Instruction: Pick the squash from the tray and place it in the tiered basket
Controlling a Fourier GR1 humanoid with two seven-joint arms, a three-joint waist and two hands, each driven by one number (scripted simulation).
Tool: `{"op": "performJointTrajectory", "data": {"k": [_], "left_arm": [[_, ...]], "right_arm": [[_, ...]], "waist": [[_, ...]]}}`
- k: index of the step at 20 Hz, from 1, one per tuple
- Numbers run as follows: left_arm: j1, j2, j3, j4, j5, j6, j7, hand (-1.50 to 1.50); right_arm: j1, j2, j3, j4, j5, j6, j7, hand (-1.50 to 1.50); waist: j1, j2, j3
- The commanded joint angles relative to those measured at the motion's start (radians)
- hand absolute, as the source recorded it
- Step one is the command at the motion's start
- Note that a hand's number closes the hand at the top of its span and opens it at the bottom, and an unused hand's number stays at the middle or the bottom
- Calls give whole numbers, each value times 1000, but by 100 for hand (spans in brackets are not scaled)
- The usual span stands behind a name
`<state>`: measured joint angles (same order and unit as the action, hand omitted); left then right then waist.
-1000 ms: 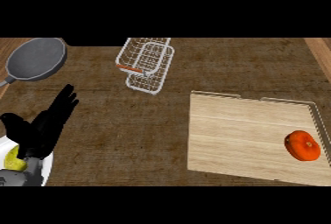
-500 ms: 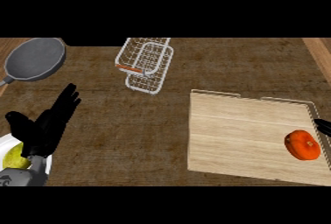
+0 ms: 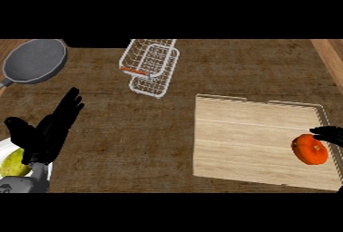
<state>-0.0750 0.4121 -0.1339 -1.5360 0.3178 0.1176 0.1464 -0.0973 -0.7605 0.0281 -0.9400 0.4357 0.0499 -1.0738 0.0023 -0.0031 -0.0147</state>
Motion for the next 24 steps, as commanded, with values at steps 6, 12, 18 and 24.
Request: {"op": "performJointTrajectory", "data": {"k": [6, 12, 18, 24], "left_arm": [[-1, 16, 40, -39, 13, -30, 38, 0], [17, -8, 23, -21, -23, -23, 17, 0], [12, 0, 32, -61, -17, -21, 48, 0], [-3, -28, -2, -11, -45, -27, 20, 0]], "right_arm": [[-36, 48, 60, 64, 121, -140, -140, 150], [-10, 59, -1, 15, 79, -189, -165, 150], [-64, 154, 1, -31, 181, -275, 330, 150], [-229, 201, -24, -39, 304, -299, 827, 150]], "waist": [[10, 4, 17], [-1, 3, 17], [15, 2, 13], [26, 5, 10]]}}
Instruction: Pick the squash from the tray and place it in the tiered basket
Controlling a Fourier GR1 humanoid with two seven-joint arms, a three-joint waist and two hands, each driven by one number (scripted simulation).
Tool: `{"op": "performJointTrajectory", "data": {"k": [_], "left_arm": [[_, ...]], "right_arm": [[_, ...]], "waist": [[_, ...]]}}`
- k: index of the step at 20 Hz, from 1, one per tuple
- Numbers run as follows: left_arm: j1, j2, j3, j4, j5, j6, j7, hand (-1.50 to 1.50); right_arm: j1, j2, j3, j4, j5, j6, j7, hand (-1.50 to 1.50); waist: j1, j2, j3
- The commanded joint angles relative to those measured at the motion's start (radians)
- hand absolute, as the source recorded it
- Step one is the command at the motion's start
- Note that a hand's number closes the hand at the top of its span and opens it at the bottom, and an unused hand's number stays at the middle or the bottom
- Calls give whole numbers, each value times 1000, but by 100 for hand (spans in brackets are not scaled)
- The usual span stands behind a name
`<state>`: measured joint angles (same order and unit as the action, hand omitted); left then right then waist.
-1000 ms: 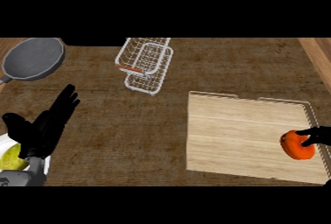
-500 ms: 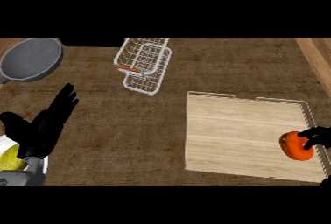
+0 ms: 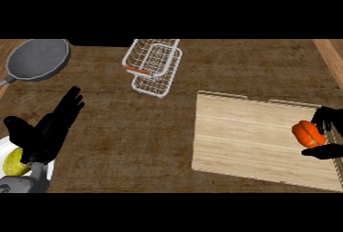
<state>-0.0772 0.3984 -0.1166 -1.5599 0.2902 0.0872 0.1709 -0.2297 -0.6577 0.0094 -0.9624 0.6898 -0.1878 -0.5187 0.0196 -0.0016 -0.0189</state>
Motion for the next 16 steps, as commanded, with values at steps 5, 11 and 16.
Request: {"op": "performJointTrajectory", "data": {"k": [5, 11, 16], "left_arm": [[-24, -20, 11, 20, -6, 19, 17, 0], [19, -21, 33, 25, -24, 3, -27, 0], [-45, -38, 37, 35, -22, -7, 35, 0]], "right_arm": [[-192, 259, -25, -233, -67, -36, 389, 150], [-236, 253, 4, -550, -103, 114, 595, 150], [-333, 289, 66, -680, -93, 253, 795, 150]], "waist": [[-26, -7, 16], [-29, -5, 17], [-24, -1, 18]]}}
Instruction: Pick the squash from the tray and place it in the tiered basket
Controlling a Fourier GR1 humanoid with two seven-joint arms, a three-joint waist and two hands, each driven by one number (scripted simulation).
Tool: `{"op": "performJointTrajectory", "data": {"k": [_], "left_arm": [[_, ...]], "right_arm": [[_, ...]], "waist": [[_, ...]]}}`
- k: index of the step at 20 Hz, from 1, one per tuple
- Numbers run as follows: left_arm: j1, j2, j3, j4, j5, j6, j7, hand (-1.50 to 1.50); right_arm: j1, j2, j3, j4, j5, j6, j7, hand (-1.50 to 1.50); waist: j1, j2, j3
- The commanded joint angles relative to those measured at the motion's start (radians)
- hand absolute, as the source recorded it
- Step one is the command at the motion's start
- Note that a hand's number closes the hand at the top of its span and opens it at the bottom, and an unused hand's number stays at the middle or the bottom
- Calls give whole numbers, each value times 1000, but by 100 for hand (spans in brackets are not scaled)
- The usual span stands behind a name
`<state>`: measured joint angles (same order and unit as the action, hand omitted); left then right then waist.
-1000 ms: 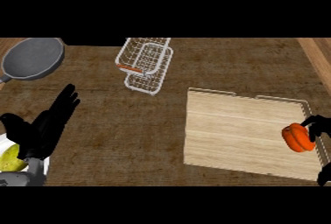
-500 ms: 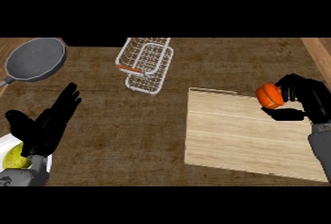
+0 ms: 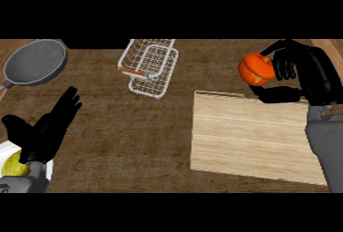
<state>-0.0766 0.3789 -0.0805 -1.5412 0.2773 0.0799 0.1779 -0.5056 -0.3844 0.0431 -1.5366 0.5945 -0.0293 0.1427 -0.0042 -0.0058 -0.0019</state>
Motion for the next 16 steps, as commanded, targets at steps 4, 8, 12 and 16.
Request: {"op": "performJointTrajectory", "data": {"k": [4, 8, 12, 16], "left_arm": [[-21, -5, 12, -12, -1, -21, 33, 0], [-32, -42, 1, 23, -39, -28, -1, 0], [34, -3, 38, -16, -13, -73, -16, 0], [16, -70, -12, -29, -76, -13, -1, 0]], "right_arm": [[-251, 142, 116, -42, 53, 114, 302, 150], [-312, 222, 154, -13, 102, 109, 338, 150], [-469, 345, 163, 182, 171, 35, 402, 150], [-615, 366, 80, 393, 166, 11, 370, 150]], "waist": [[19, 5, 1], [10, 6, 1], [26, 7, 1], [28, 10, 1]]}}
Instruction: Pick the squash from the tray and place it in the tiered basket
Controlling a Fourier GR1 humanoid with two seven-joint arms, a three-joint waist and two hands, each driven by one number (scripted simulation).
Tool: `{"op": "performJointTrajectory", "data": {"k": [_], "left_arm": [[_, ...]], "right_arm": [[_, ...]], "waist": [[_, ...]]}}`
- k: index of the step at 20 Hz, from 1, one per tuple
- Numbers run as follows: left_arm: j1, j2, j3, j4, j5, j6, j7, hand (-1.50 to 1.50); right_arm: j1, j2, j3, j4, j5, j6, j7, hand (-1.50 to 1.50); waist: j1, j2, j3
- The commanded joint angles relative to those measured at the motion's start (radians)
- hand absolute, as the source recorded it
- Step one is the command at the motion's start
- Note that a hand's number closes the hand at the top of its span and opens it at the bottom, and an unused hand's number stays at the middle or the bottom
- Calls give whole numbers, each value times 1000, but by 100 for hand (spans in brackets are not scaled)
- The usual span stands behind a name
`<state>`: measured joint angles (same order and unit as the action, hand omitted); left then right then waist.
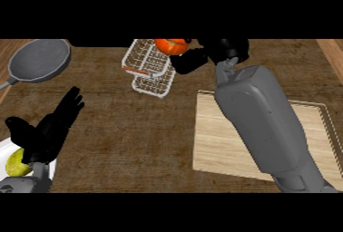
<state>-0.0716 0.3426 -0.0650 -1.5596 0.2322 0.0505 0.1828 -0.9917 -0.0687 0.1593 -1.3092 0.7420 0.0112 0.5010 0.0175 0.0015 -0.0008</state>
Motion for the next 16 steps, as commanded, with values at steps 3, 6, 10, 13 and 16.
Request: {"op": "performJointTrajectory", "data": {"k": [3, 6, 10, 13, 16], "left_arm": [[20, -15, -3, 3, -21, -20, -17, 0], [-17, 1, 41, -28, 17, -32, 51, 0], [-13, -1, 50, -1, 10, -54, 30, 0], [-17, -62, 10, 81, -50, -32, -58, 0], [3, -26, 39, -10, -20, -49, 22, 0]], "right_arm": [[-175, 67, 55, 230, -19, -112, 84, 150], [-188, 68, 31, 317, -21, -106, 40, 150], [-237, 68, 3, 450, -55, -134, 4, 150], [-301, 69, 89, 554, -114, -233, 32, 150], [-301, 69, 98, 624, -96, -296, -33, 150]], "waist": [[10, 2, 0], [3, 1, 0], [2, 2, 0], [16, 7, -1], [17, 5, 0]]}}
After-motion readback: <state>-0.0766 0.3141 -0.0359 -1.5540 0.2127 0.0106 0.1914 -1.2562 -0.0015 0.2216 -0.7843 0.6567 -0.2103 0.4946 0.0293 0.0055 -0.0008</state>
